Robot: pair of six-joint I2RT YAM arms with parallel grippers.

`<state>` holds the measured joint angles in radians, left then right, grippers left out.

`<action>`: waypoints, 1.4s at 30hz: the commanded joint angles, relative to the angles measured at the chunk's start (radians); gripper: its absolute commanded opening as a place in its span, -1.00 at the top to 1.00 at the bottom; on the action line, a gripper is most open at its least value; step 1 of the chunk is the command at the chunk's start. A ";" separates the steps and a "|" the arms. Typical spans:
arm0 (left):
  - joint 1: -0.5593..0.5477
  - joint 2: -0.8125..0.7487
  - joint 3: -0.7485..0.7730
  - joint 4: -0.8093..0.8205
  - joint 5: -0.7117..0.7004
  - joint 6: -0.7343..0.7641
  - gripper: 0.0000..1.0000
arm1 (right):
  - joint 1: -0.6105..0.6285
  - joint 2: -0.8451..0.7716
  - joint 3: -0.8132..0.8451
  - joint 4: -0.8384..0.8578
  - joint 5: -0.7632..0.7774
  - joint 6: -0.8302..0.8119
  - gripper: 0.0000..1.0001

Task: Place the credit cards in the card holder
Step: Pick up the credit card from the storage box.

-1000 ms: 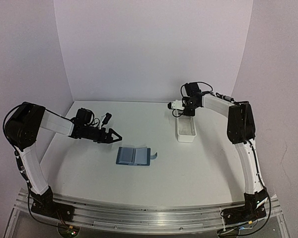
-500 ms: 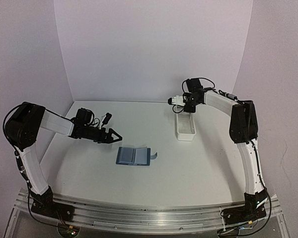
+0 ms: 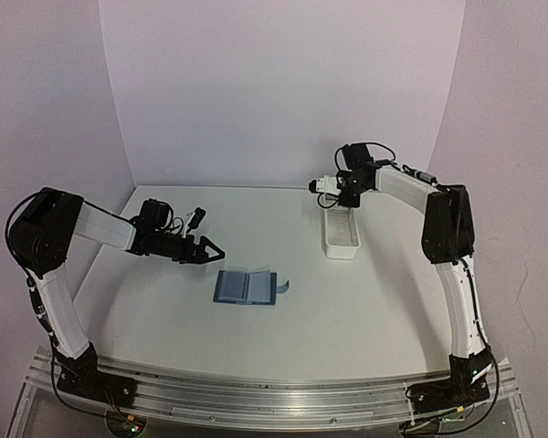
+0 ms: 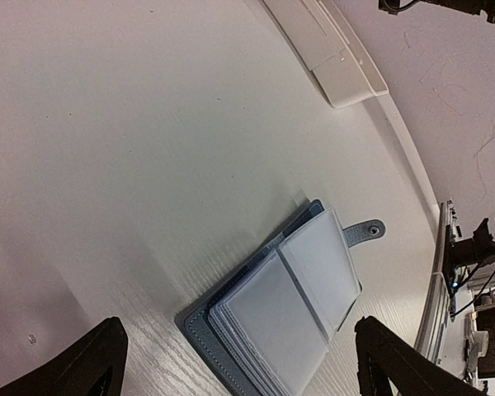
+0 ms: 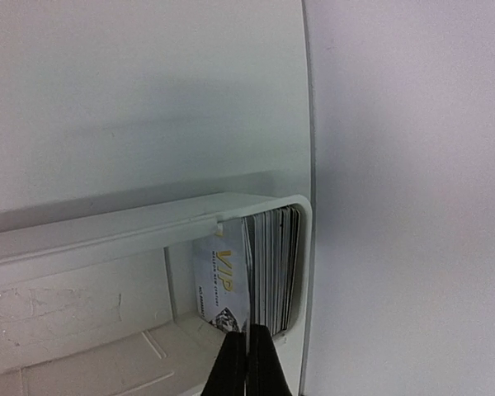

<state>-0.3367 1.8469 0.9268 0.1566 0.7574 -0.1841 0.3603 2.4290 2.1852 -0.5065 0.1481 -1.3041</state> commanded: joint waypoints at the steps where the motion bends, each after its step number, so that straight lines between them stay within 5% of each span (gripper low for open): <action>1: 0.007 -0.039 -0.011 -0.002 0.007 -0.003 -0.92 | -0.002 0.009 0.038 -0.005 -0.022 0.016 0.90; 24: 0.007 -0.035 -0.008 -0.001 0.006 0.001 -0.92 | -0.004 -0.042 0.094 0.001 -0.030 0.073 1.00; 32: 0.010 -0.054 -0.001 0.003 0.011 0.002 -0.91 | -0.001 -0.193 0.125 0.043 -0.100 0.290 1.00; 42: 0.044 -0.164 0.057 0.082 0.174 0.082 -0.82 | 0.128 -0.376 -0.045 0.276 -0.398 0.819 1.00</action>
<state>-0.3174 1.7923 0.9346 0.1576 0.8137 -0.1515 0.3863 2.1407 2.2191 -0.3597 -0.0632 -0.7896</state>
